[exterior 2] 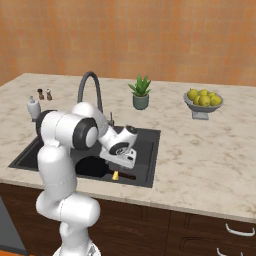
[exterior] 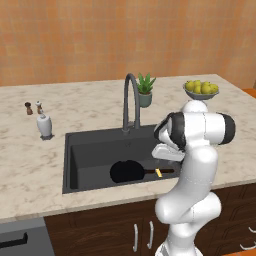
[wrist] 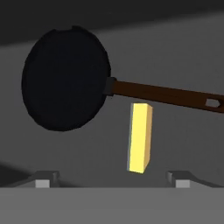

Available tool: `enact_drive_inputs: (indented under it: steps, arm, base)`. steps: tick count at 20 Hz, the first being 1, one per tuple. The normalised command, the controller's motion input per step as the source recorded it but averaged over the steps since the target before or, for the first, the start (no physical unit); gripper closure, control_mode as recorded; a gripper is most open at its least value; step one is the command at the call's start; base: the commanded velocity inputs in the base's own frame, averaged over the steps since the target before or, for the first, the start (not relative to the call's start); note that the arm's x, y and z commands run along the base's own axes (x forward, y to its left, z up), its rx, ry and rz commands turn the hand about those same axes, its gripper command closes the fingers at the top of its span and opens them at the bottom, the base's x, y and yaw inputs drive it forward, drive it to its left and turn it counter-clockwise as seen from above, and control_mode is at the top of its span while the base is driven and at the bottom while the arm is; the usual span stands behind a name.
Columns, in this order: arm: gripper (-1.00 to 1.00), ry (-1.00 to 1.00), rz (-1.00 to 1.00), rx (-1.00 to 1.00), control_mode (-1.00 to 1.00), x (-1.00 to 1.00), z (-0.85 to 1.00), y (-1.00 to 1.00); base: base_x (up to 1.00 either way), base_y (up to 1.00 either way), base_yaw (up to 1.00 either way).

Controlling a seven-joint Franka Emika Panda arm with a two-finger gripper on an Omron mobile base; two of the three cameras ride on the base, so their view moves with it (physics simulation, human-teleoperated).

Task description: Pick the pan and sponge and place them into the sink. Then turn on the water.

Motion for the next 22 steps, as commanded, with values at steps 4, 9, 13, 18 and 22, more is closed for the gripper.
enact_drive_inputs:
  steps: [4, 9, 13, 18, 22]
  arm:
    - [-1.0, -0.14, 0.0, 0.07, -1.0, 0.0, 0.94, 0.0]
    - [-1.0, 0.0, 0.0, 0.0, -1.0, 0.0, 1.0, 0.0]
    - [-1.0, 0.0, 0.0, 0.05, -1.0, 0.01, 1.0, 0.0]
    - [-1.0, 0.07, 0.0, 0.13, -1.0, 0.02, 0.28, -0.1]
    - [-1.0, -0.16, 0.0, 0.38, -1.0, 0.21, 0.08, 0.0]
  base:
    - [0.0, 0.0, 0.0]
    - [0.0, 0.0, 0.0]
    - [0.0, 0.0, 0.0]
    - [0.0, 0.0, 0.0]
    - [0.0, 0.0, 0.0]
